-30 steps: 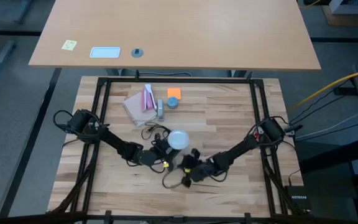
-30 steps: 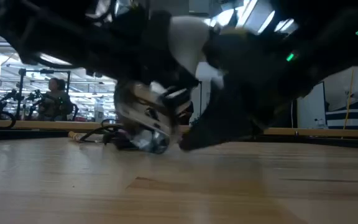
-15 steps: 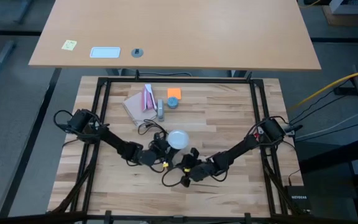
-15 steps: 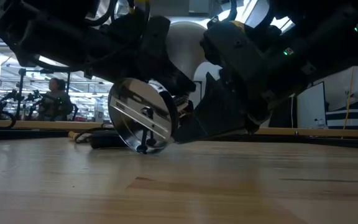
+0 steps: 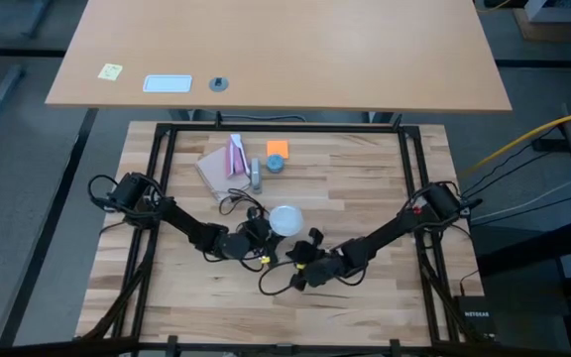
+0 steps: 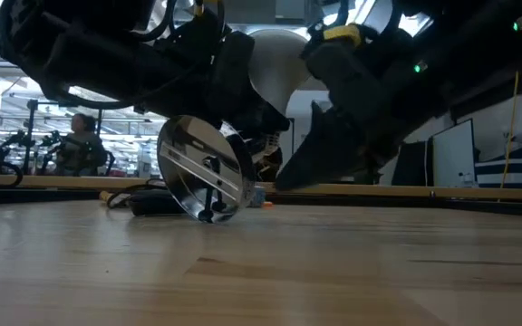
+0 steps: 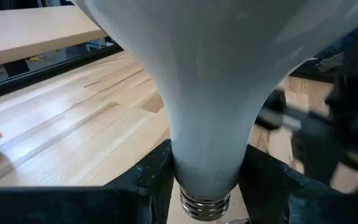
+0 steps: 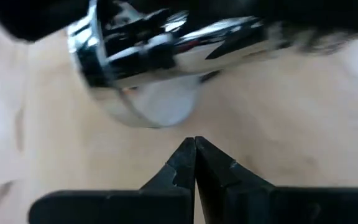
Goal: Screw lightbulb
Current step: Remove the white lightbulb from the silver lamp
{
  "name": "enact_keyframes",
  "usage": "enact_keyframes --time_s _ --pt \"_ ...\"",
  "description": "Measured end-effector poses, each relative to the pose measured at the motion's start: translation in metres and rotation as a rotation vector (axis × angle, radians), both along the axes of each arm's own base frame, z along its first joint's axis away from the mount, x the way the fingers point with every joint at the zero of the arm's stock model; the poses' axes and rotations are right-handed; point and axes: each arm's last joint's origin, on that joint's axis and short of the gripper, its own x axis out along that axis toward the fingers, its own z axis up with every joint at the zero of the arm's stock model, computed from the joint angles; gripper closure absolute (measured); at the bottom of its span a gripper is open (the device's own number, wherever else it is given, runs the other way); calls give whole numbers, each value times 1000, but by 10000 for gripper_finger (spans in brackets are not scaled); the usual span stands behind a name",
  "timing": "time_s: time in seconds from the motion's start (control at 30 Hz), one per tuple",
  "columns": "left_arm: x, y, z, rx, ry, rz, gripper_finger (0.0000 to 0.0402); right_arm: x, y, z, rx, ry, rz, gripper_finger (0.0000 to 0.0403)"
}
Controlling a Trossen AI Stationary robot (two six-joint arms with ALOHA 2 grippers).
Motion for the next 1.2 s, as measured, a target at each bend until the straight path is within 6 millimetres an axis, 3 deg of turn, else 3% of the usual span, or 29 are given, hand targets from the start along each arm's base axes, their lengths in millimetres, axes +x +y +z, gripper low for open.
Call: enact_keyframes --time_s 0.43,0.83,1.2 --pt "9 25 10 56 -53 71 259 -14 -29 31 -171 114 -93 393" --pt "12 40 13 82 -61 110 259 -16 -30 31 -192 126 -103 393" --pt "8 72 -15 -321 -28 305 259 -16 -29 31 -189 128 -97 393"
